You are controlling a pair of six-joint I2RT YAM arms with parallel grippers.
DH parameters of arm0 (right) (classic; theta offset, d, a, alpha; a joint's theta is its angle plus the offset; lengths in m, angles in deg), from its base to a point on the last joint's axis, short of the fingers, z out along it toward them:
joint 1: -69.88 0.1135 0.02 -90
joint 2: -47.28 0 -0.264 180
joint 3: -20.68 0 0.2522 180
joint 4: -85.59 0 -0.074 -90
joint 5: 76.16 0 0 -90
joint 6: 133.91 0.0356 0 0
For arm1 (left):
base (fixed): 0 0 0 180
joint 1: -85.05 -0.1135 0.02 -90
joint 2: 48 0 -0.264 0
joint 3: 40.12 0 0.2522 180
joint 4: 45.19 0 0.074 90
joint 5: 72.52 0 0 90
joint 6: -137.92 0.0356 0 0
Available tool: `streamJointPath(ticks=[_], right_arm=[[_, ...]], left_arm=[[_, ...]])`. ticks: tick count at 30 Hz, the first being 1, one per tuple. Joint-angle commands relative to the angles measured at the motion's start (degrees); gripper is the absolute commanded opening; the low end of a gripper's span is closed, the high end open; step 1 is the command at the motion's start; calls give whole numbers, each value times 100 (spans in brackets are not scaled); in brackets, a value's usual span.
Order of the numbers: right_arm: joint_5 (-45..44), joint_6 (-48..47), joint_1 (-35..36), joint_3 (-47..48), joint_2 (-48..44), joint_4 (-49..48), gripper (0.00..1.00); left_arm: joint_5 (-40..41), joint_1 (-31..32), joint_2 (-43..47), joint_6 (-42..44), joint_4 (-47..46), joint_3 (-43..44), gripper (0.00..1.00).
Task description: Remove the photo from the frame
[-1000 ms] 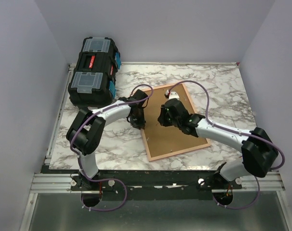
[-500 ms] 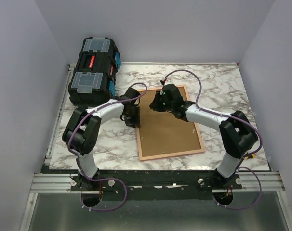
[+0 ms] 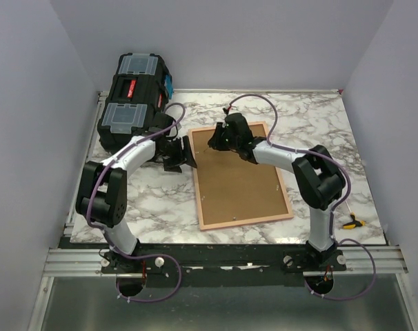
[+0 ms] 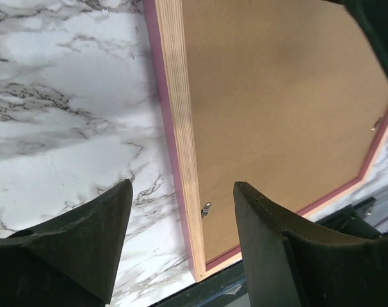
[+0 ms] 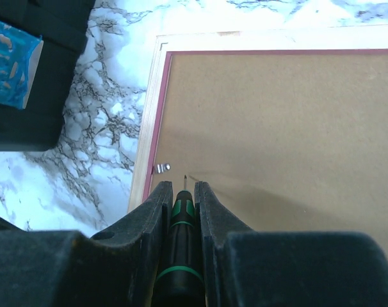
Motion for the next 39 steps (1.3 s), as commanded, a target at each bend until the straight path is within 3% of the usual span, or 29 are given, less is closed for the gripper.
streamJointPath(ticks=[1,4,8,12,22,30,39], right_arm=[[197,22,-4,455,362,-116,1],[215,15,0,562,478,-59,1],[173,-1,6,654,563,-42,1],[183,17,7,765,633,-8,1],[239,-50,9,870,705,26,1],[311,-125,16,981,804,47,1],[270,-301,94,1246,961,209,1]], left_arm=[[-673,-221,-303,-196,-127,220,64],[-703,-225,-527,-489,-162,236,63],[-698,-163,-656,-878,-458,-6,48],[37,-126,-577,-1052,-486,-174,37],[219,216,-763,-1151,-515,-120,42],[598,252,-856,-1116,-335,-44,32],[702,278,-916,-1027,-223,20,14]])
